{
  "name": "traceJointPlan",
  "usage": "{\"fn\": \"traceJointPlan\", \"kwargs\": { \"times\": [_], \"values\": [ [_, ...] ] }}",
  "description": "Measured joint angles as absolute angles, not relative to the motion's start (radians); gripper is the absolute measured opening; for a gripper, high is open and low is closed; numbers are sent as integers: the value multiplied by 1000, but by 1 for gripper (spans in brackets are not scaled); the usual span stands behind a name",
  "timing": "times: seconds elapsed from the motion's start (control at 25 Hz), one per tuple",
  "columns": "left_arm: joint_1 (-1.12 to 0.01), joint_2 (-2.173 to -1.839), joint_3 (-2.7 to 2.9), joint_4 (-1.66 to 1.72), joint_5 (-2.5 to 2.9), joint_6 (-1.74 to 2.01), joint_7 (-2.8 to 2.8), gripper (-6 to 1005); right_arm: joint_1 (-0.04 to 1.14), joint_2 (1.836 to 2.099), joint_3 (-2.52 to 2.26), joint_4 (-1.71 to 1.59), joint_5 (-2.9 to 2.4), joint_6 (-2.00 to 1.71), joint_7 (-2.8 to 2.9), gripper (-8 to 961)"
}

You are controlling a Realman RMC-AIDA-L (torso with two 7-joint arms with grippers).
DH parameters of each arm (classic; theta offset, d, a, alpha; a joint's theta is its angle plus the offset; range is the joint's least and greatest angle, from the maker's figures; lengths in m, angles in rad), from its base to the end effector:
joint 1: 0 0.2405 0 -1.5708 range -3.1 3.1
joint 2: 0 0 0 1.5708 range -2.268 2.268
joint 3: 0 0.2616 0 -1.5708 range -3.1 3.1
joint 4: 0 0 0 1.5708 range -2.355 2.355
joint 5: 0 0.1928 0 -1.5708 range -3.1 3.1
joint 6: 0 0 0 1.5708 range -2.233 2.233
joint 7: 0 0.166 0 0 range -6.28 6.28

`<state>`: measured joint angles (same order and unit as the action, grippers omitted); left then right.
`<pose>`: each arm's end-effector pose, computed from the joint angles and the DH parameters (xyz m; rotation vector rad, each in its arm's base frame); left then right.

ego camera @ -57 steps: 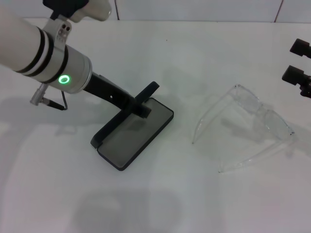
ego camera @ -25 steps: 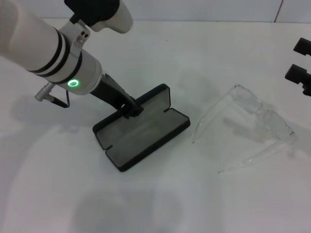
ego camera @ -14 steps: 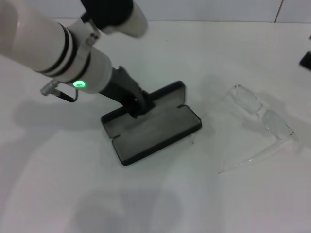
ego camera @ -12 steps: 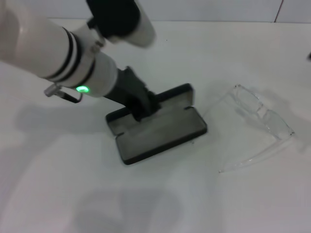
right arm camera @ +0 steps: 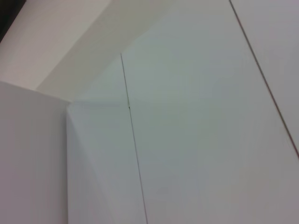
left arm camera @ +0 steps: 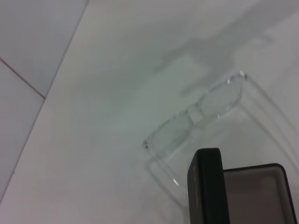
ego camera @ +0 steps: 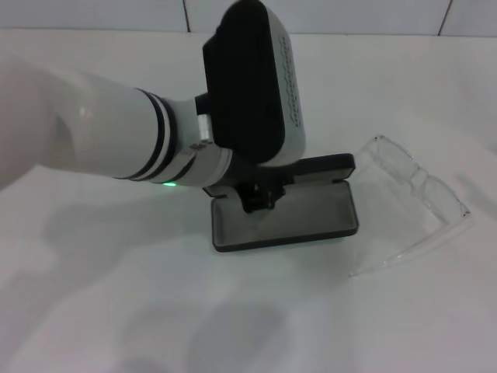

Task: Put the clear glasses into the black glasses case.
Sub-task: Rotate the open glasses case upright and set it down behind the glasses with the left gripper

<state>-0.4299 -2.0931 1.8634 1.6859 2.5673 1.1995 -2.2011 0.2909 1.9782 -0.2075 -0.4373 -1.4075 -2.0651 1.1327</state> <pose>-0.1174 0.3076 -0.0762 -2.7216 0.2344 0.3096 0.2822 0.2468 0.1354 -1.8248 0.2334 1.4956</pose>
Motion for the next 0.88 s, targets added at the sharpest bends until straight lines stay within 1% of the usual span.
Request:
{"fn": "traceJointPlan", "kwargs": {
  "times": [0.52,0.88],
  "values": [
    [-390,-2094,1904,1725,2697,1288,-2260,199,277,1979,-212,-426,-1408,-2072,1132,841],
    [-389,-2097,1987,1718,2692,1209,-2303,199,298,1979,-221,-426,-1414,-2072,1134,842]
  ]
}}
